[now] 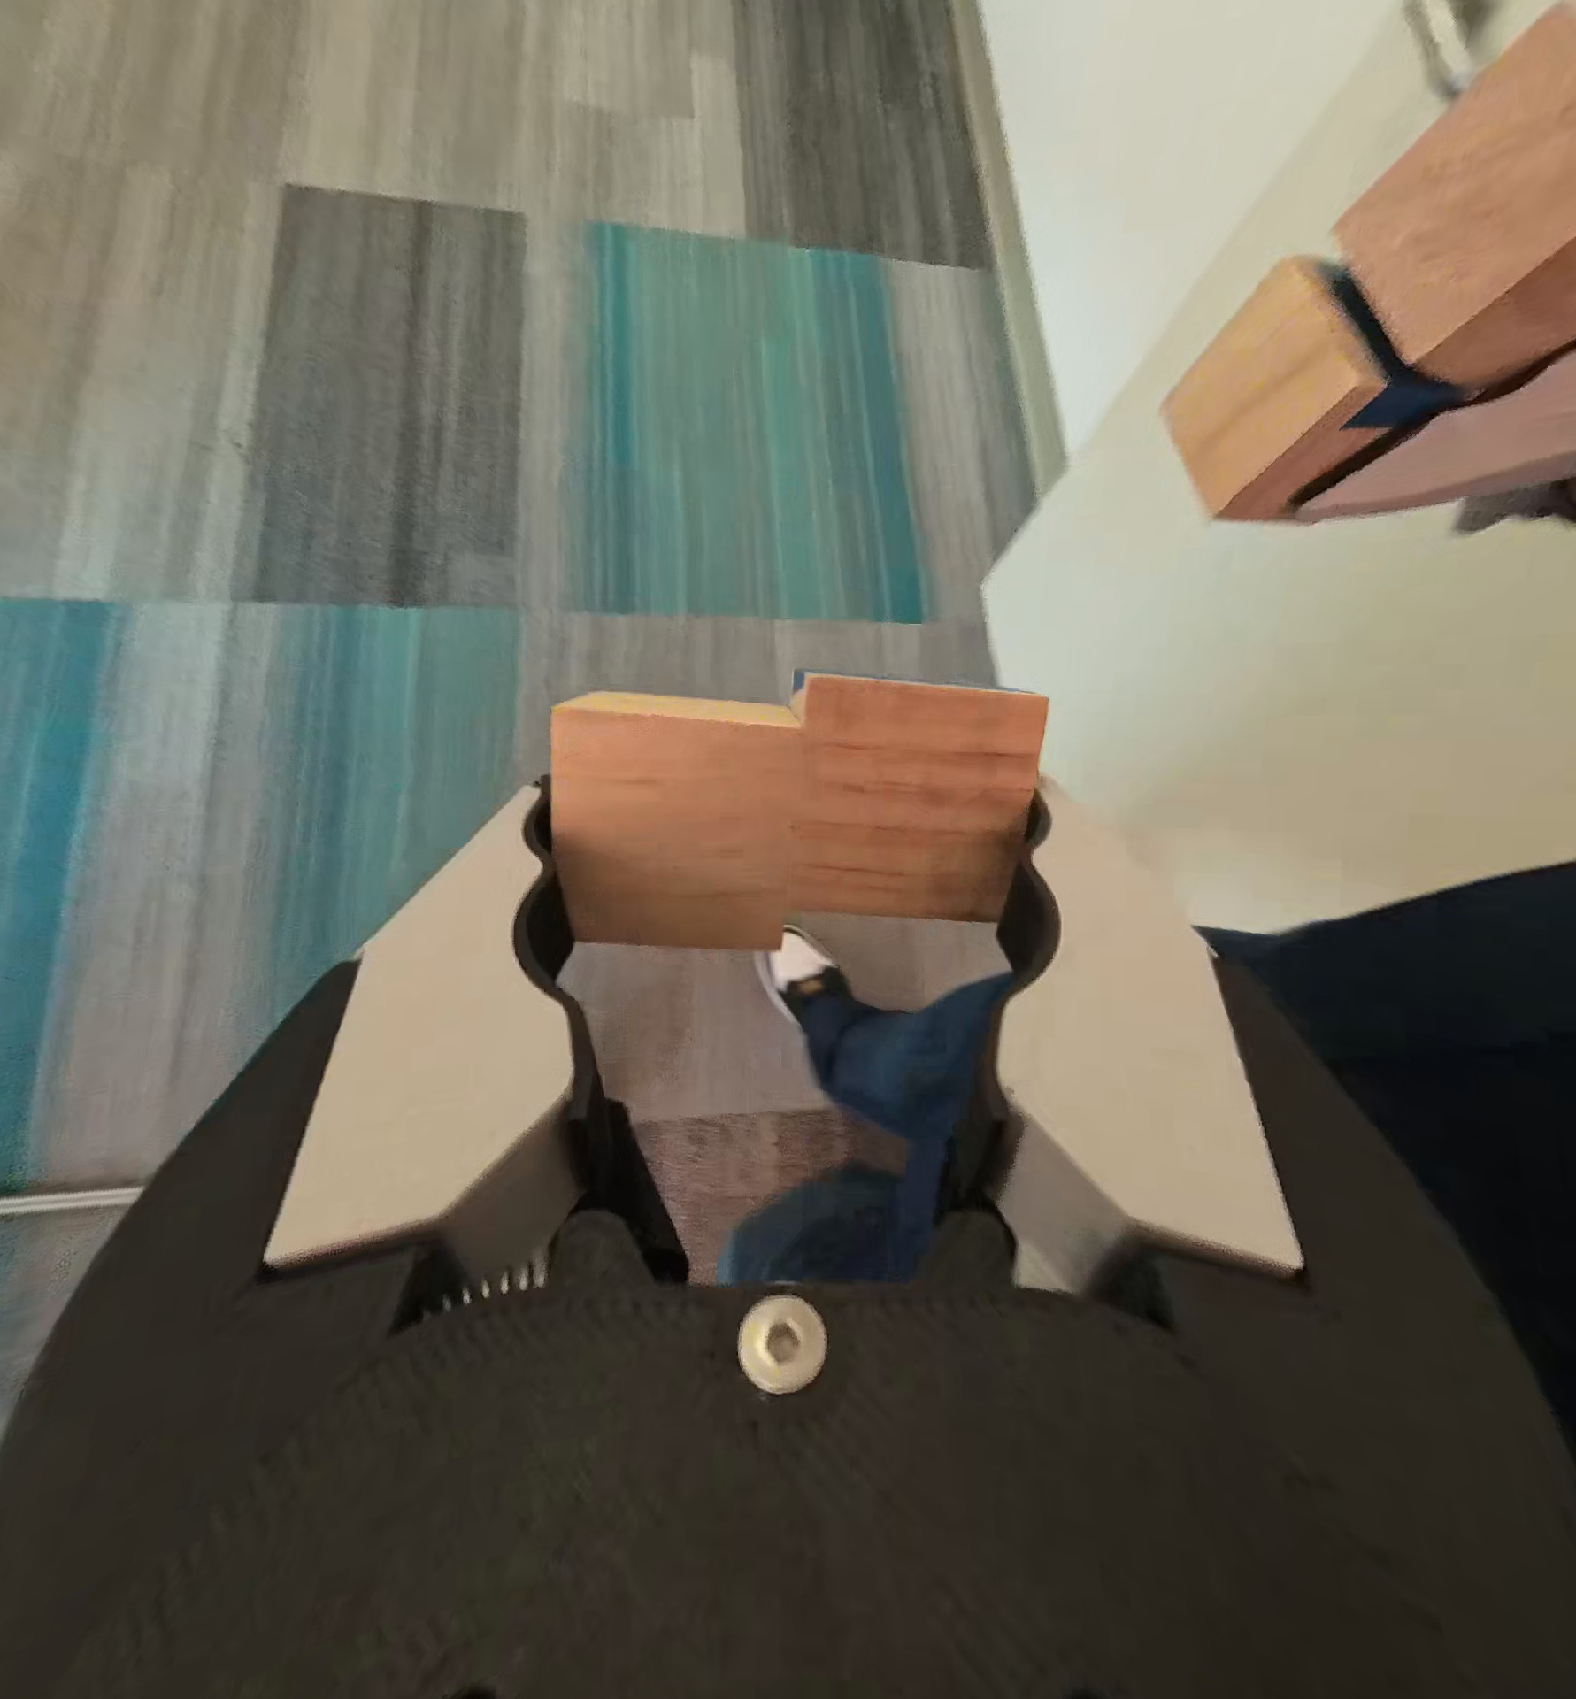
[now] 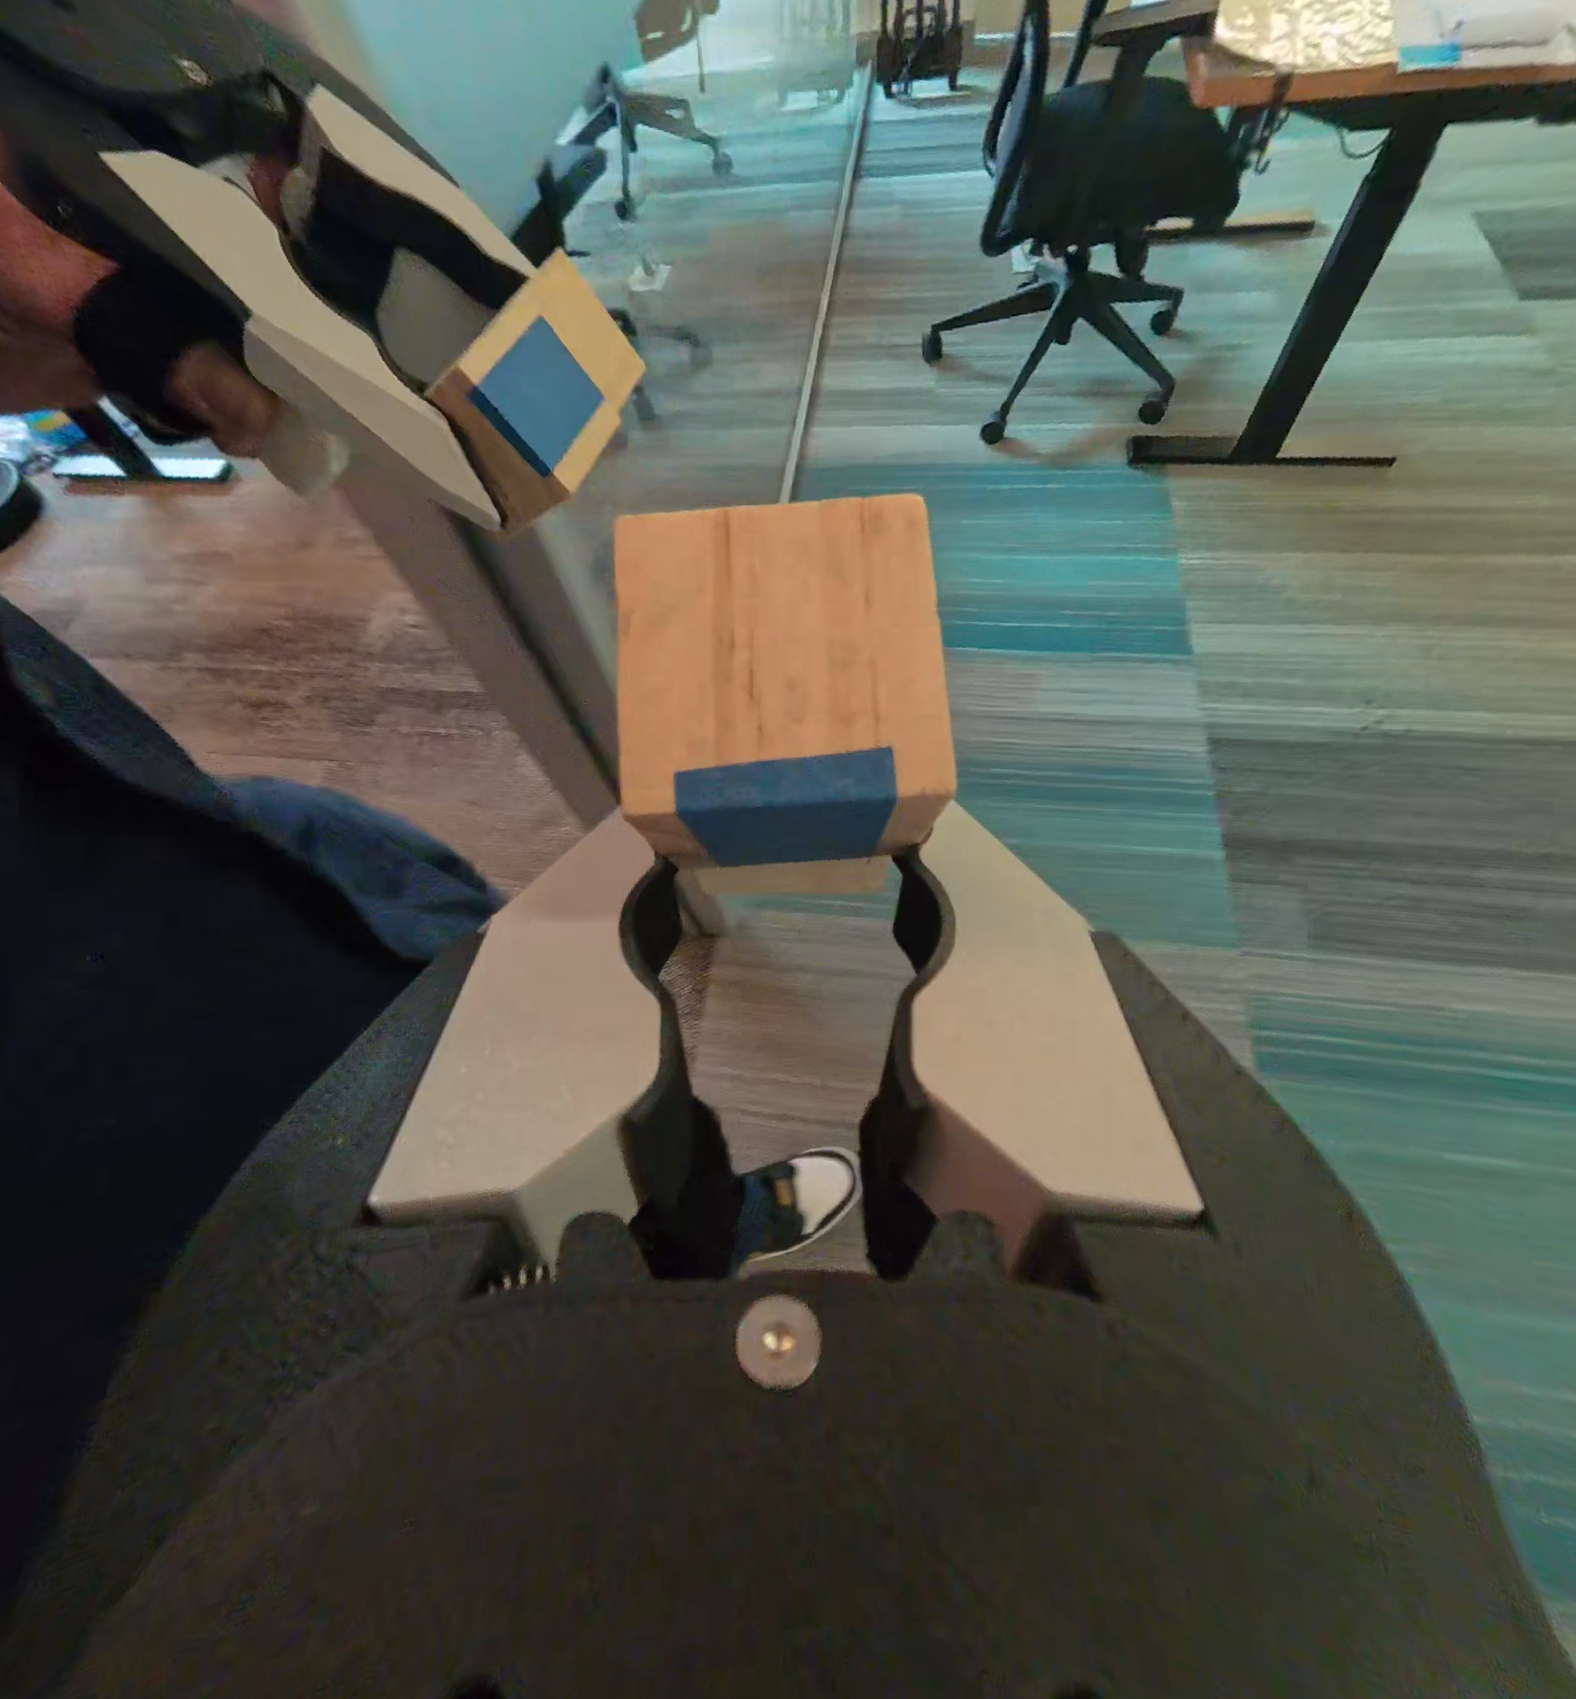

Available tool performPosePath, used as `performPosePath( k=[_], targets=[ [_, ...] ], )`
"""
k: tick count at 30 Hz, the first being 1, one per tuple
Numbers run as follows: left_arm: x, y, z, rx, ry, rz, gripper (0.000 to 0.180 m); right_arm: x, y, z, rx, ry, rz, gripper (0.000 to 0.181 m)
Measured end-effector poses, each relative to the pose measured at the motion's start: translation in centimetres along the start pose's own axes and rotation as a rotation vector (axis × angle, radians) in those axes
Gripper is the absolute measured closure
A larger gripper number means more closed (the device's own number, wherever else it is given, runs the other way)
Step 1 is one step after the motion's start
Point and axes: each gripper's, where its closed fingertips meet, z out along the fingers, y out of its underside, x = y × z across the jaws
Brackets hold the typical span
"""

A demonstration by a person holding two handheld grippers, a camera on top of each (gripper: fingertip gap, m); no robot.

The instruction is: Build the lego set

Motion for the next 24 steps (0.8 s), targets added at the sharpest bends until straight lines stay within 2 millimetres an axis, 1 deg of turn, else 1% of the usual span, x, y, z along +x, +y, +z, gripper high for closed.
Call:
performPosePath(
  k=[3, 4, 6, 8, 9, 10, 11, 13, 15, 18, 20, 22, 24],
  targets=[
    [-8.0, -6.2, 3.5, 0.008, -0.065, -0.017, 0.085, 9.4, -4.0, 3.7, -0.01, -0.024, -0.012, 0.137],
    [-10.9, -7.8, 4.7, 0.01, -0.079, -0.031, 0.085, 12.4, -5.1, 5.2, -0.018, -0.03, -0.024, 0.137],
    [-16.9, -10.2, 7.7, -0.007, -0.119, -0.049, 0.085, 18.3, -7.4, 8.5, -0.02, -0.04, -0.041, 0.137],
    [-23.3, -12.7, 11.3, -0.004, -0.134, -0.081, 0.085, 24.5, -9.6, 11.8, -0.016, -0.03, -0.047, 0.137],
    [-26.7, -14.3, 13.3, -0.002, -0.127, -0.097, 0.085, 27.7, -10.7, 13.4, -0.017, -0.015, -0.049, 0.137],
    [-29.8, -16.2, 15.4, 0.001, -0.118, -0.099, 0.085, 30.8, -11.7, 14.9, -0.017, 0.004, -0.046, 0.137],
    [-32.9, -18.4, 17.6, 0.007, -0.107, -0.088, 0.085, 33.9, -12.7, 16.4, -0.02, 0.026, -0.033, 0.137],
    [-38.7, -23.9, 22.2, 0.023, -0.075, -0.057, 0.085, 39.9, -14.6, 19.3, -0.031, 0.064, -0.005, 0.137],
    [-43.7, -30.3, 26.8, 0.033, -0.014, -0.028, 0.085, 45.8, -16.6, 21.7, -0.049, 0.102, 0.046, 0.137],
    [-49.2, -40.7, 32.3, 0.038, 0.044, 0.106, 0.085, 53.9, -20.7, 24.9, -0.035, 0.132, 0.095, 0.137],
    [-52.0, -47.0, 35.9, 0.048, 0.093, 0.162, 0.085, 59.6, -22.8, 27.0, -0.038, 0.151, 0.123, 0.137],
    [-54.9, -52.3, 40.0, 0.061, 0.141, 0.205, 0.085, 65.4, -24.6, 29.1, -0.031, 0.169, 0.143, 0.137],
    [-58.5, -56.6, 44.6, 0.062, 0.15, 0.251, 0.085, 71.5, -25.4, 31.9, -0.041, 0.183, 0.151, 0.137]
  ],
)
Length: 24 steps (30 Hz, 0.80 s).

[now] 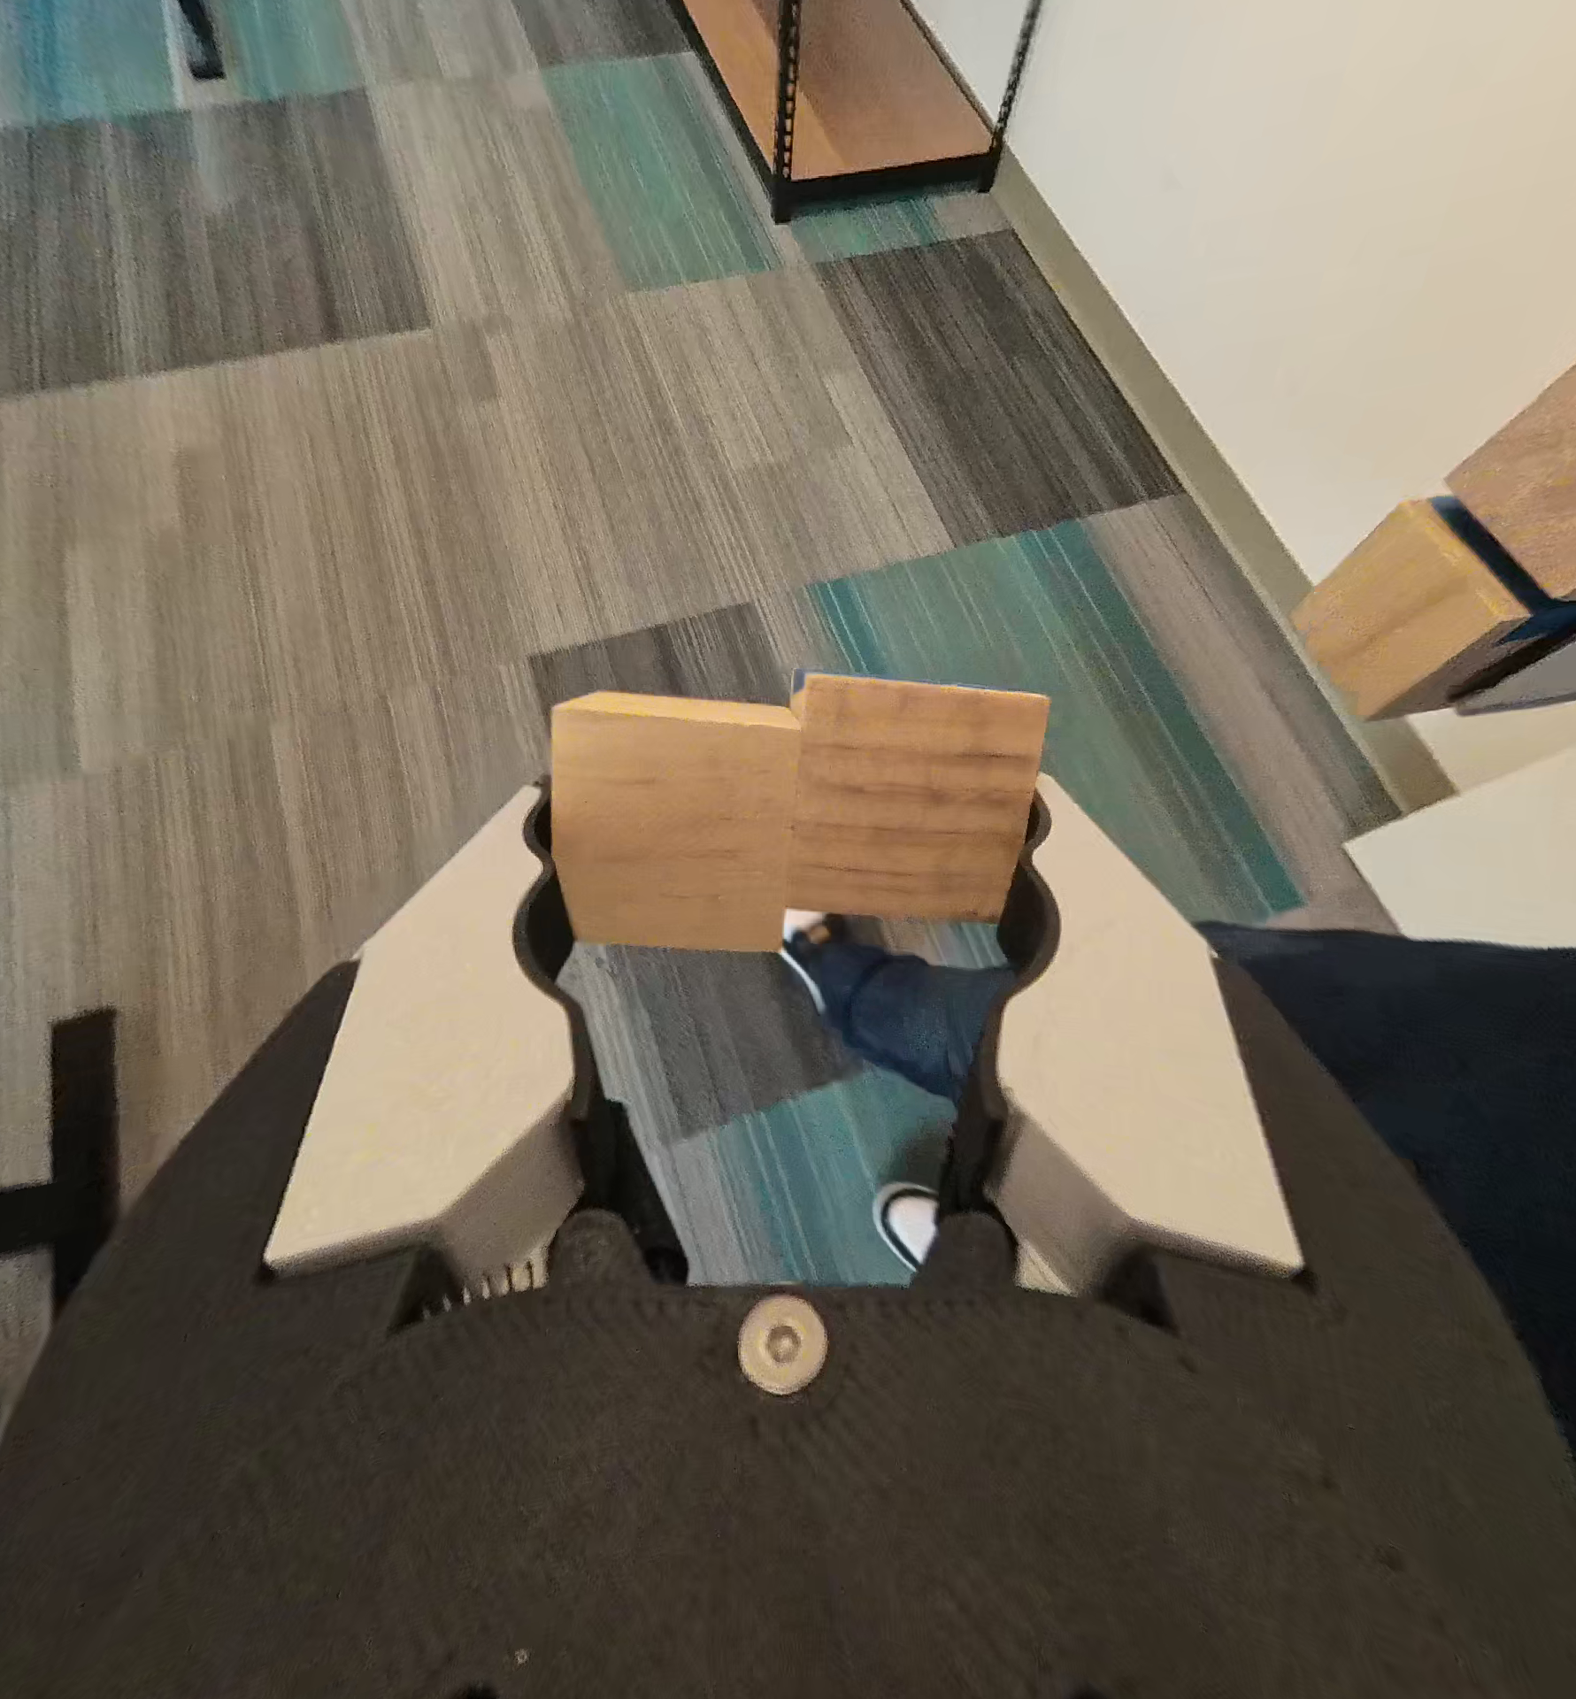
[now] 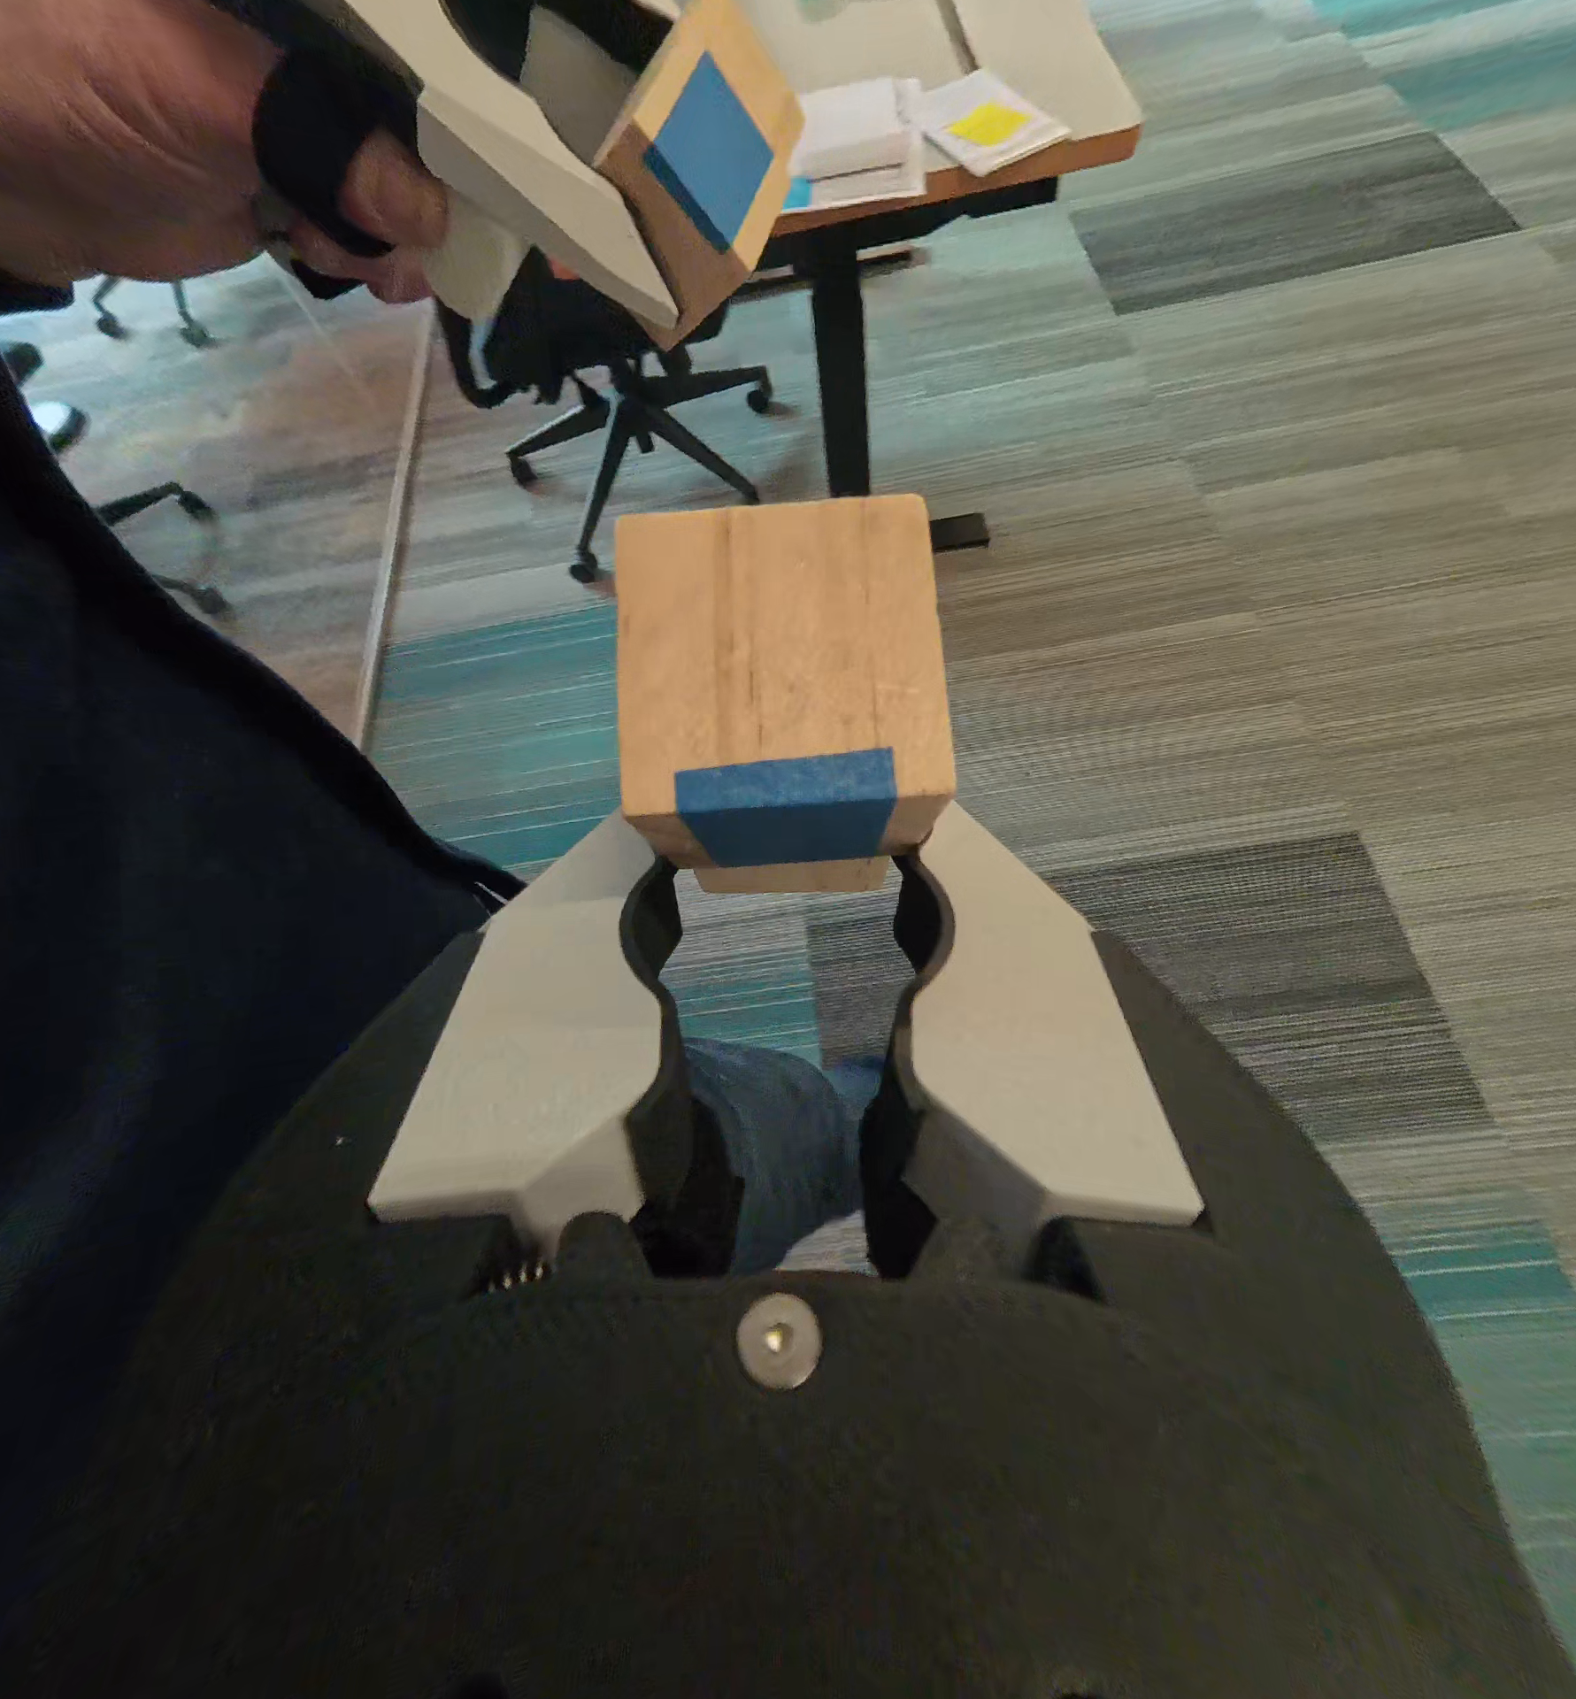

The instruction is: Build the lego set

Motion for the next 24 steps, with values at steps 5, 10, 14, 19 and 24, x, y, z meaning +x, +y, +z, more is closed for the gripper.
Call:
performPosePath(
  k=[5, 10, 14, 19, 24],
  targets=[
    [-13.8, -4.0, 9.0, 0.014, -0.041, -0.108, 0.085, 14.5, -5.9, 9.7, -0.016, -0.05, -0.06, 0.137],
    [-29.2, -5.5, 13.2, -0.096, -0.154, -0.248, 0.085, 30.4, -15.9, 19.7, -0.018, -0.149, -0.148, 0.137],
    [-42.5, -8.6, 13.8, -0.093, -0.292, -0.342, 0.085, 41.3, -26.5, 27.7, -0.013, -0.202, -0.248, 0.137],
    [-58.2, -10.4, 16.1, -0.058, -0.41, -0.402, 0.085, 51.3, -36.8, 39.7, 0.008, -0.258, -0.335, 0.137],
    [-76.2, -14.3, 21.1, 0.02, -0.393, -0.405, 0.086, 58.9, -44.3, 52.4, -0.016, -0.251, -0.308, 0.137]
  ],
)
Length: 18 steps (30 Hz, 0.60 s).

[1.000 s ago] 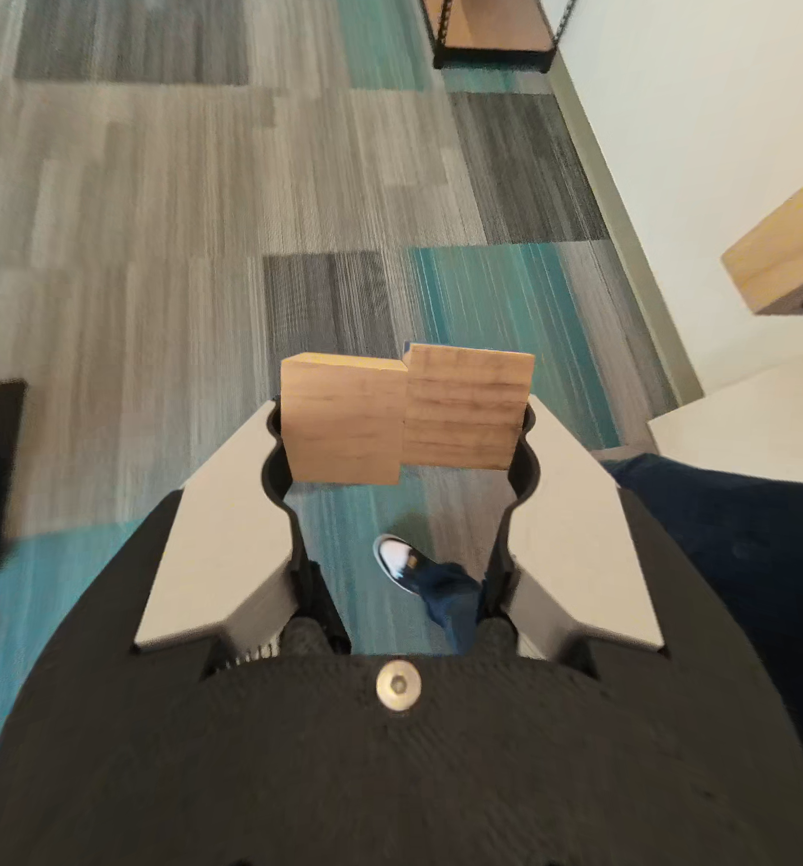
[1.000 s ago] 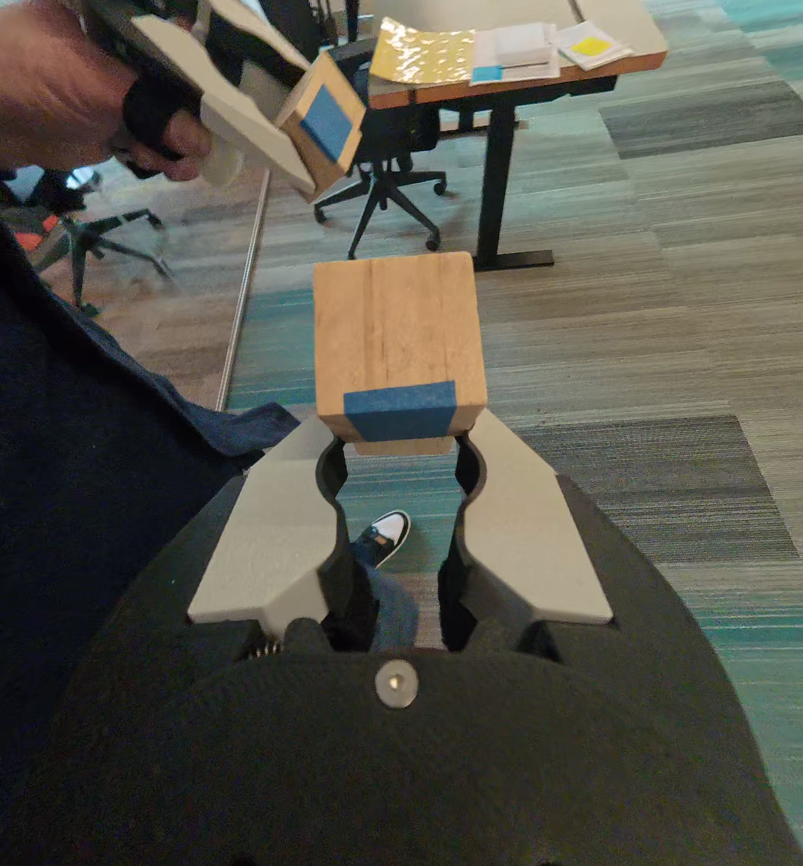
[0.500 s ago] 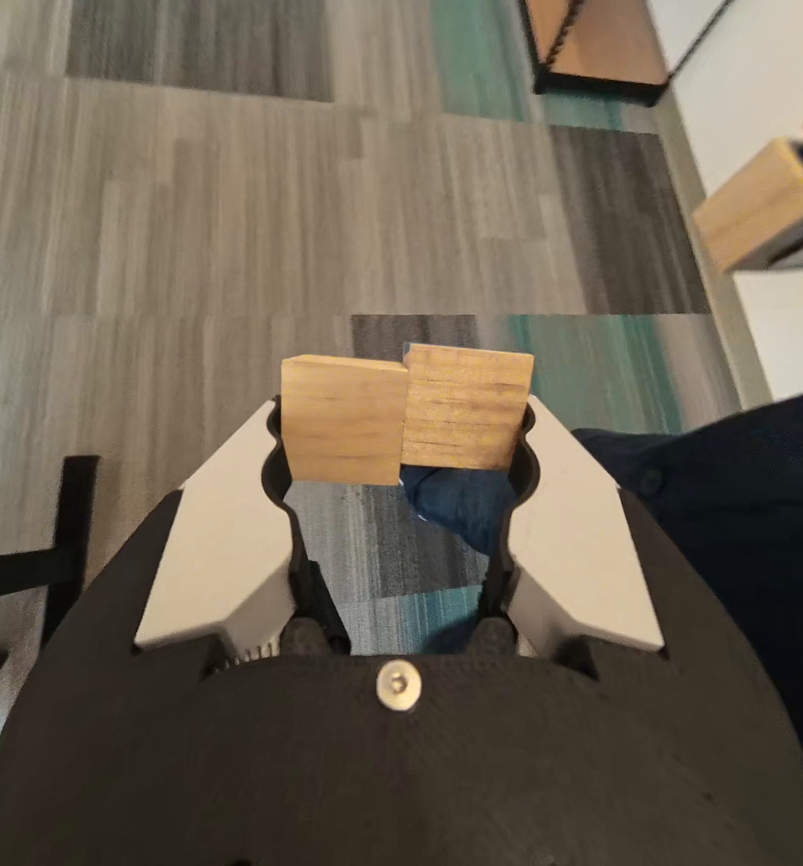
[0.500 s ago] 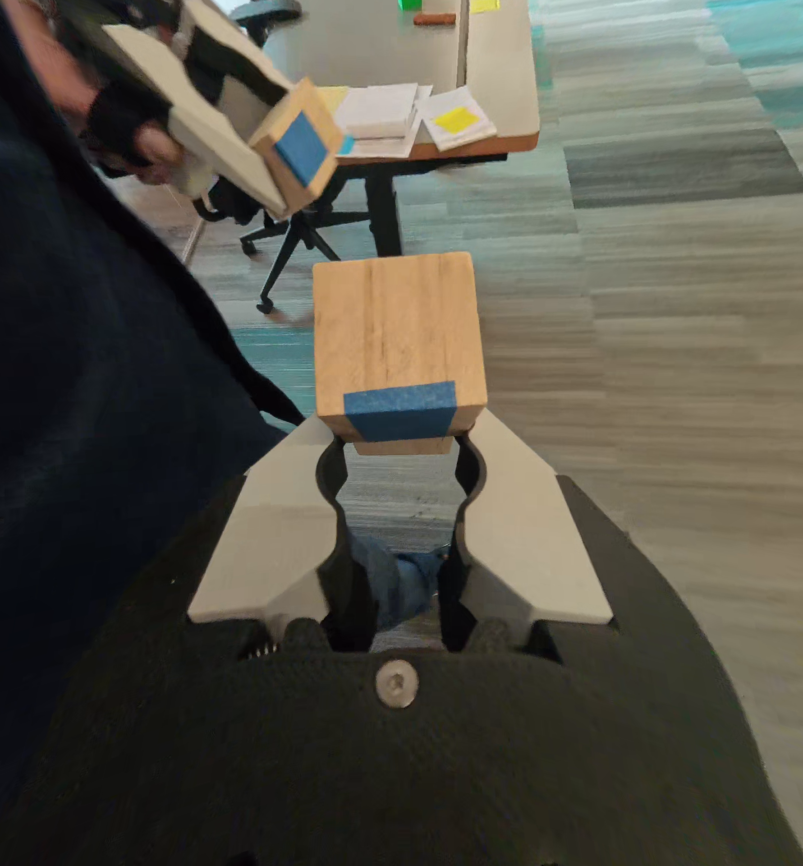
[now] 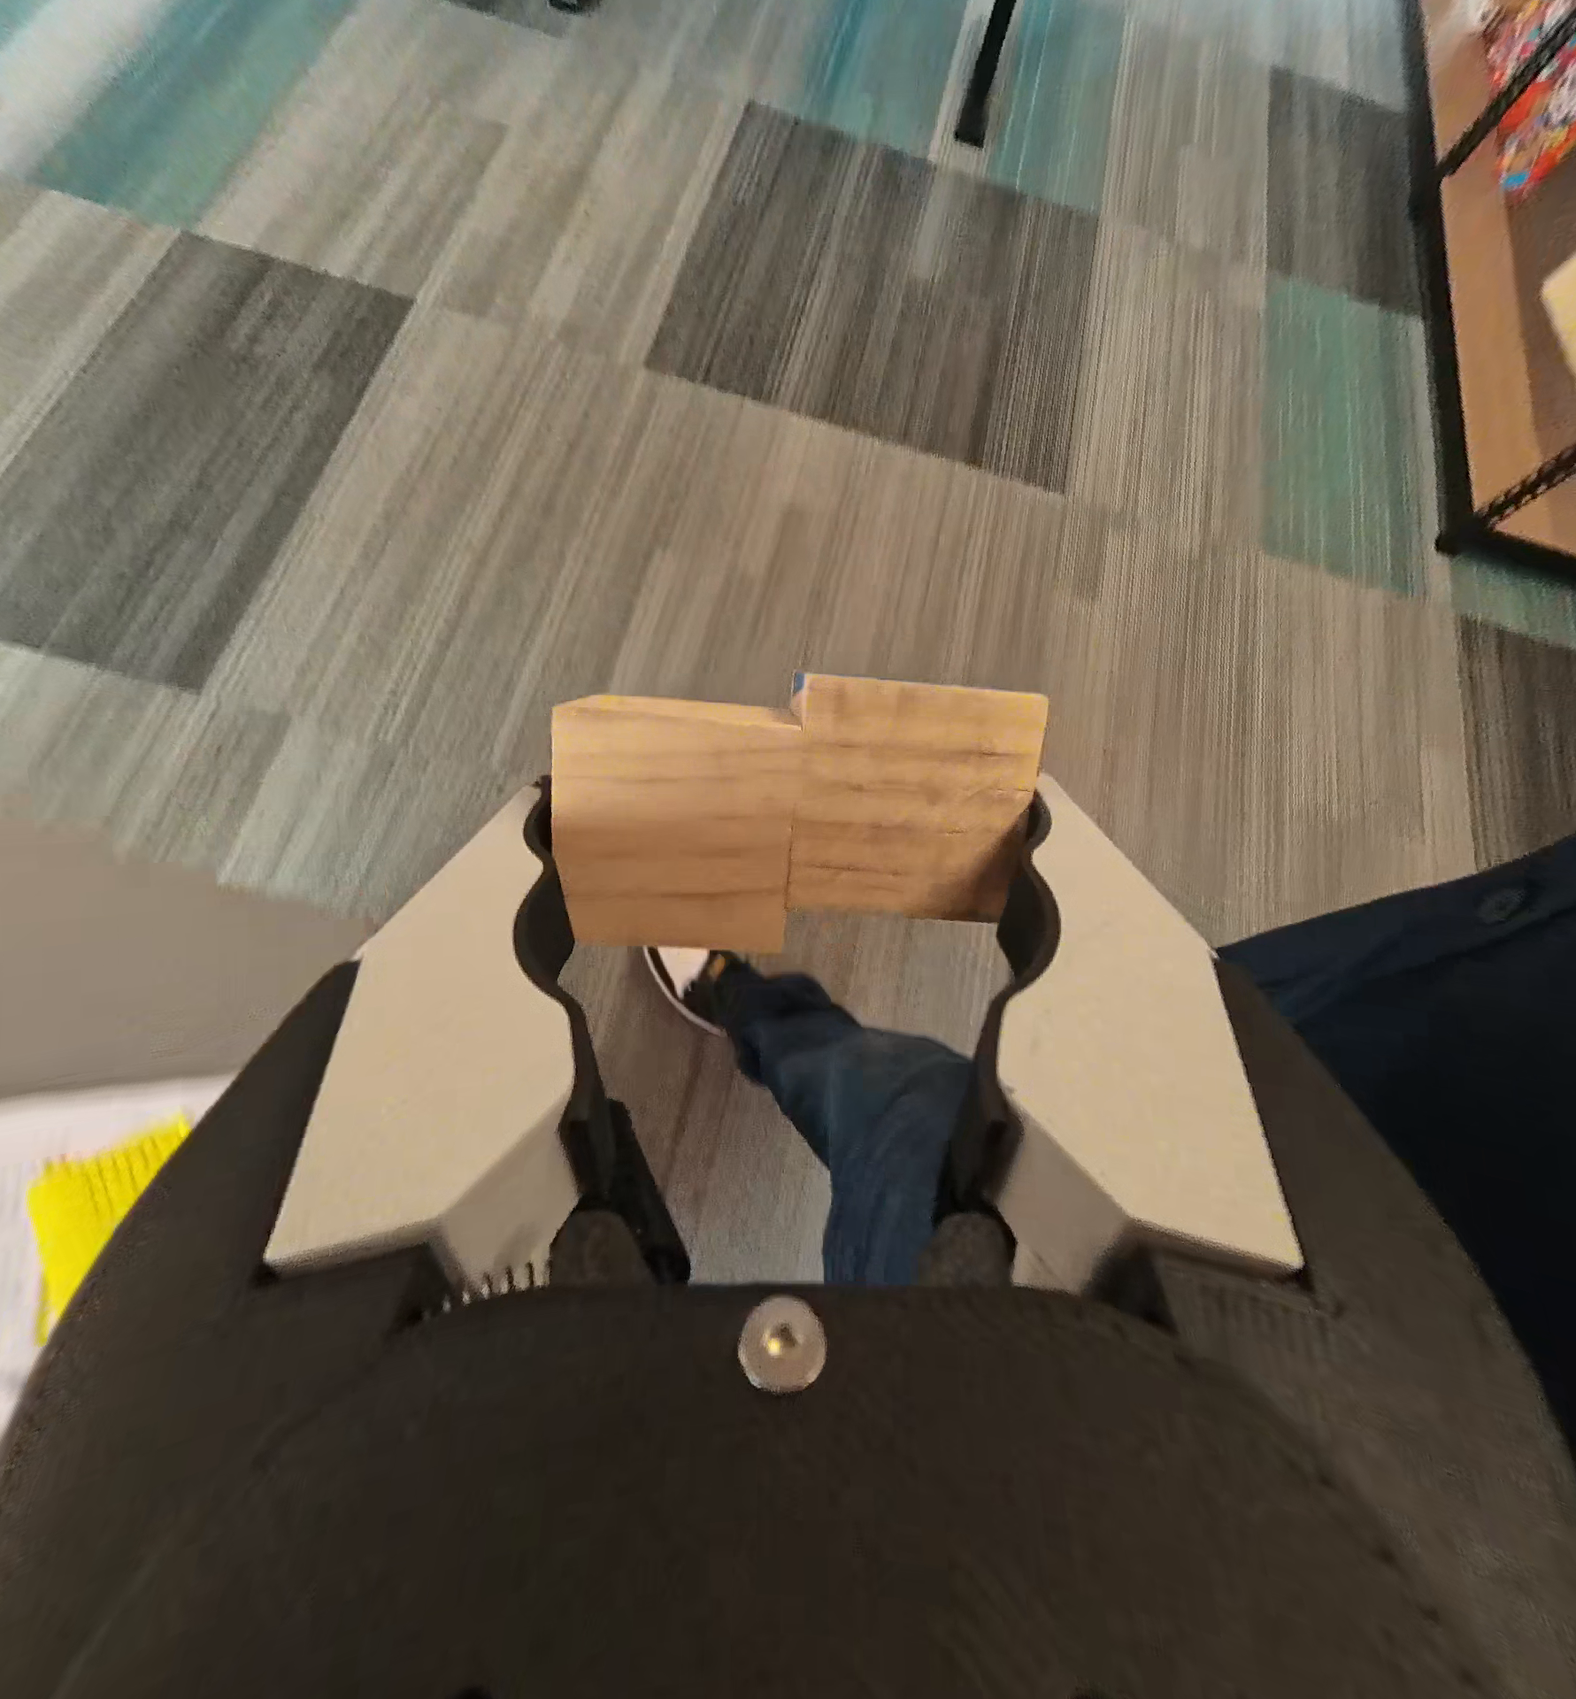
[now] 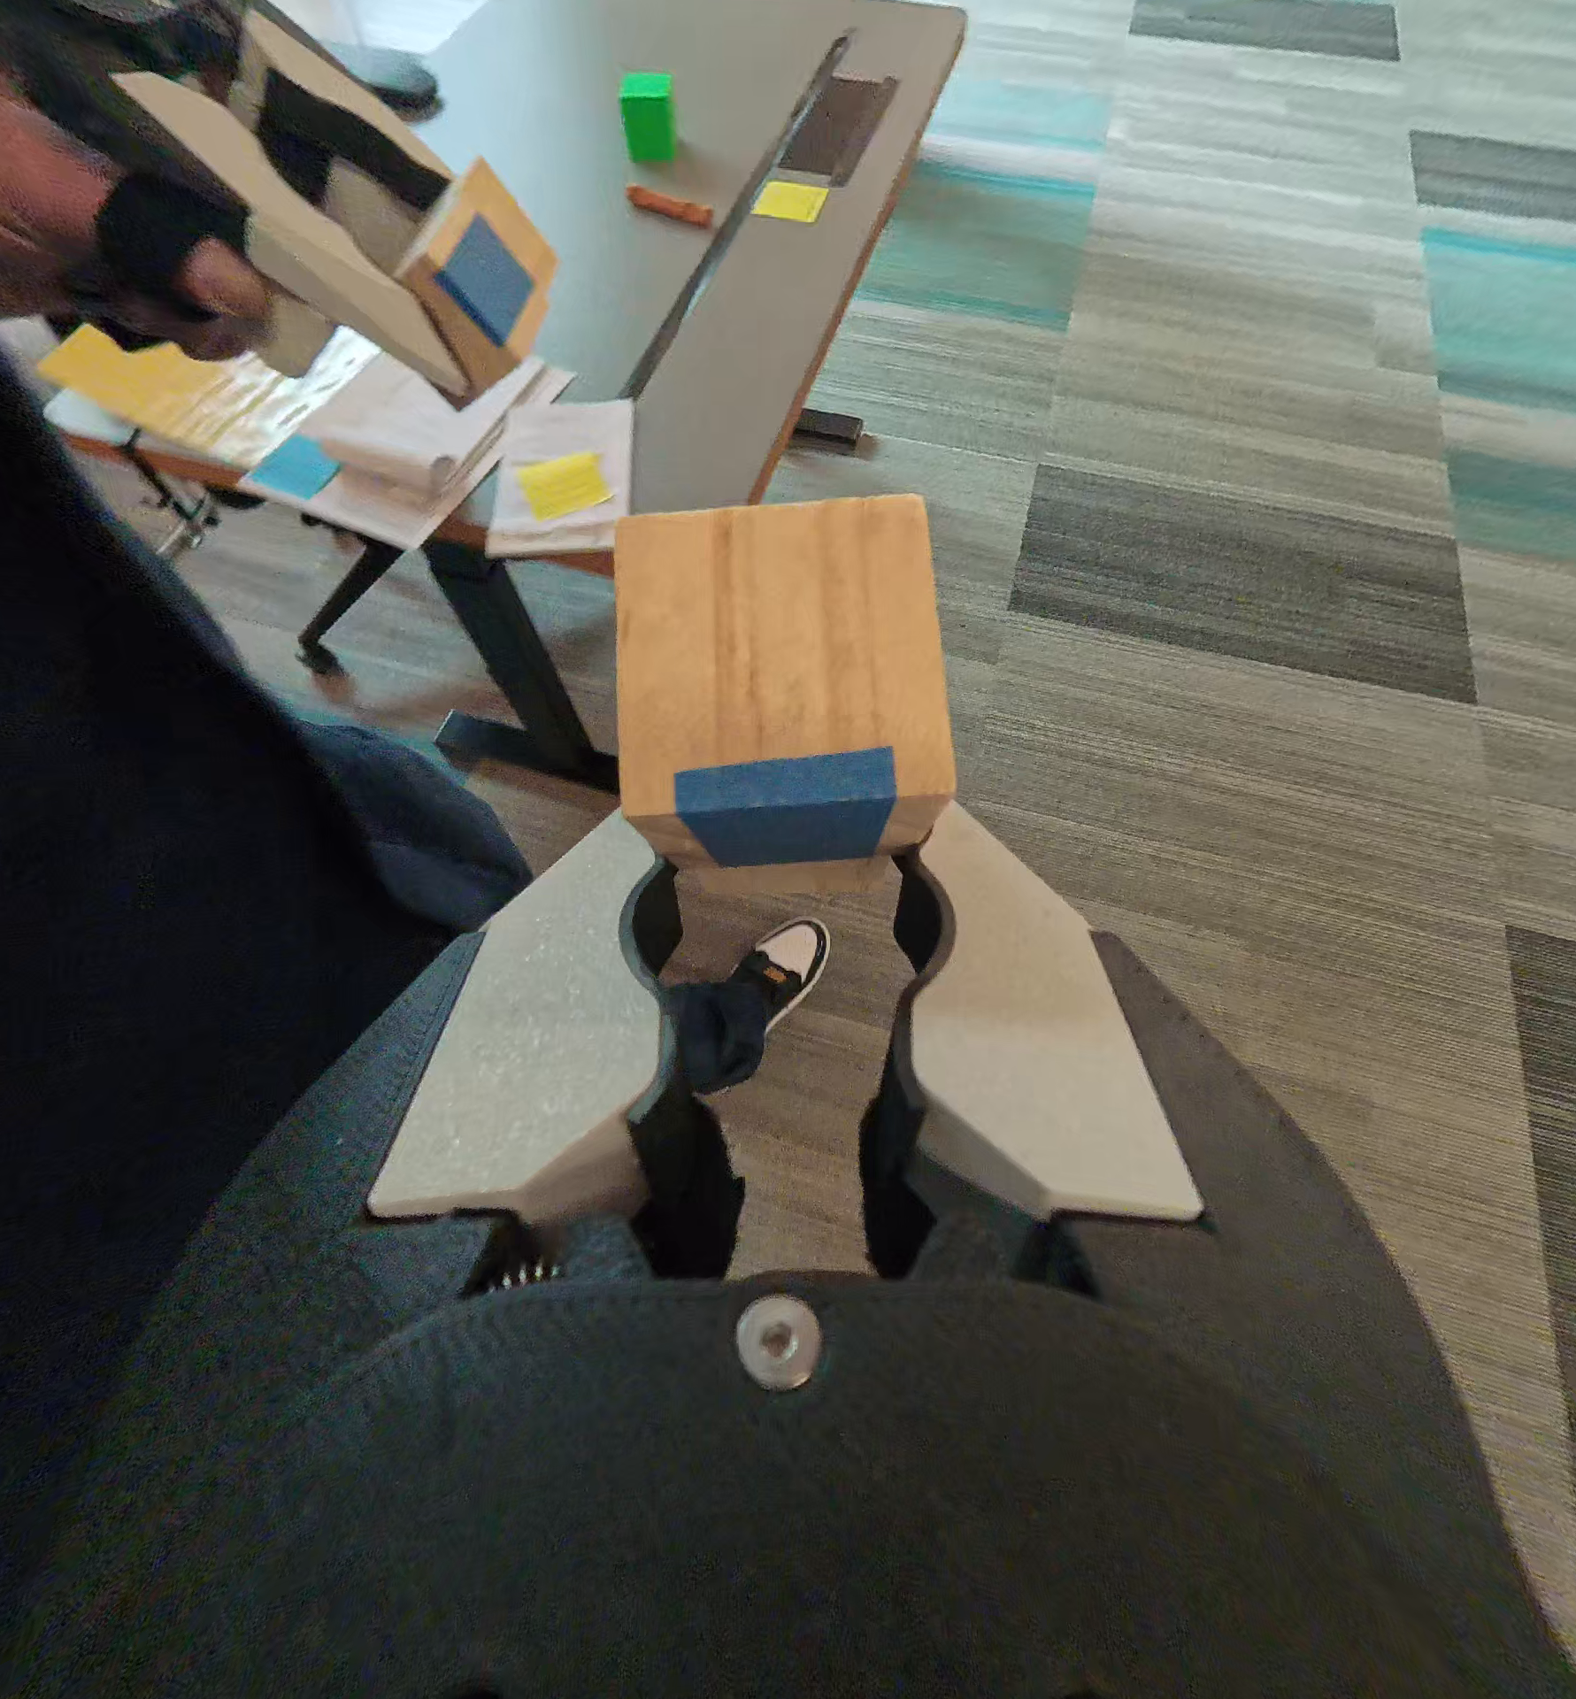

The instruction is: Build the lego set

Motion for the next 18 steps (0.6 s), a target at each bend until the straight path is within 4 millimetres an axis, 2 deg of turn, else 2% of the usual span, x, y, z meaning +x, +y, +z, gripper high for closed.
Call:
performPosePath(
  k=[3, 6, 10, 13, 16, 18],
  targets=[
    [-6.8, -8.1, 6.9, 0.017, 0.069, 0.008, 0.086, 6.6, -3.6, 5.9, -0.013, 0.0, 0.073, 0.137],
    [-13.4, -16.2, 12.3, 0.018, 0.095, 0.08, 0.085, 12.8, -7.8, 11.4, 0.01, -0.021, 0.121, 0.137],
    [-22.4, -25.4, 19.2, 0.047, 0.115, 0.082, 0.085, 22.0, -12.0, 18.6, 0.009, -0.04, 0.152, 0.137],
    [-30.2, -29.7, 25.2, 0.04, 0.063, 0.112, 0.085, 30.0, -14.2, 24.7, -0.001, -0.062, 0.153, 0.137],
    [-38.6, -32.3, 30.5, 0.046, 0.006, -0.008, 0.085, 38.9, -17.1, 31.4, -0.007, -0.112, 0.105, 0.137],
    [-43.9, -33.5, 33.6, 0.037, -0.026, -0.125, 0.085, 45.4, -20.0, 36.3, -0.008, -0.137, 0.047, 0.137]
  ],
)
